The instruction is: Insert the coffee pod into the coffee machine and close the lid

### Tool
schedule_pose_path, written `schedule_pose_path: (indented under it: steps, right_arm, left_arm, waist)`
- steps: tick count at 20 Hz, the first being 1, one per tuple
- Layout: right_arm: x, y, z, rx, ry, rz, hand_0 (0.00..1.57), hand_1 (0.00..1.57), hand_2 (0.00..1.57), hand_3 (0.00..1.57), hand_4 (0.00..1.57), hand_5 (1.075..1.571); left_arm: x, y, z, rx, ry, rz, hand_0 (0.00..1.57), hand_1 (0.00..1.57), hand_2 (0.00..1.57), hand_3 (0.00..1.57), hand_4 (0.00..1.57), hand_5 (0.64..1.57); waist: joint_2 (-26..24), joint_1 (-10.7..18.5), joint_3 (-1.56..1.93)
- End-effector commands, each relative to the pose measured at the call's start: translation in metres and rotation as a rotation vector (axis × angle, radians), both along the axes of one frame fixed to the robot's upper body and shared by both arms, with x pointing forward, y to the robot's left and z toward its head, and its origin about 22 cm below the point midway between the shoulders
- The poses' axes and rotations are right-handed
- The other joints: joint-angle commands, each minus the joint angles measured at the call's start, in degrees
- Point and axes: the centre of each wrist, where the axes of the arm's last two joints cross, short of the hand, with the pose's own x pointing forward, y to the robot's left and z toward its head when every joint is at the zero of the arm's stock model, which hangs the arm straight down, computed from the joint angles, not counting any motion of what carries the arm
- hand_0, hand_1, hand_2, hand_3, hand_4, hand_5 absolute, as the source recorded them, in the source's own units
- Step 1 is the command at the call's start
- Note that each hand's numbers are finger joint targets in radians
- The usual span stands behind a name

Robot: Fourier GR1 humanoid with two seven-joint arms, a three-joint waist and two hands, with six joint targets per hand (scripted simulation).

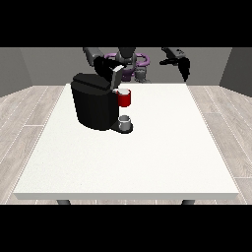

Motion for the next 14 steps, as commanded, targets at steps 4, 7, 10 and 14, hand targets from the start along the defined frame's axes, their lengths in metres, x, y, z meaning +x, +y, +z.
schedule_pose_path:
  steps: [4, 7, 10, 14]
  right_arm:
    - [0.007, 0.040, 0.025, -0.066, -0.070, 0.034, 0.00, 0.00, 0.00, 0.00, 0.12, 1.571]
    - [0.016, 0.023, 0.036, -0.095, -0.043, 0.028, 0.00, 0.00, 0.00, 0.00, 0.14, 1.571]
    - [0.020, 0.033, 0.052, -0.052, -0.111, 0.031, 0.00, 0.00, 0.00, 0.00, 0.12, 1.571]
    - [0.010, 0.030, 0.022, -0.049, -0.080, 0.083, 0.00, 0.00, 0.00, 0.00, 0.03, 1.571]
  left_arm:
    - [0.013, 0.018, 0.012, 0.004, -0.031, -0.006, 0.00, 0.00, 0.00, 0.00, 0.17, 1.571]
    - [0.001, -0.001, 0.000, -0.007, -0.003, -0.048, 0.00, 0.00, 0.00, 0.00, 0.00, 1.571]
    - [0.012, -0.011, 0.010, -0.003, -0.079, -0.067, 0.00, 0.00, 0.00, 0.00, 0.20, 1.571]
    - [-0.005, -0.019, -0.006, -0.023, -0.078, -0.062, 0.00, 0.00, 0.00, 0.00, 0.17, 1.571]
  waist:
    - [1.52, 0.15, 0.04]
    - [-0.40, 1.81, 0.05]
    - [2.02, 1.35, 0.05]
    - [-0.88, 0.68, 0.05]
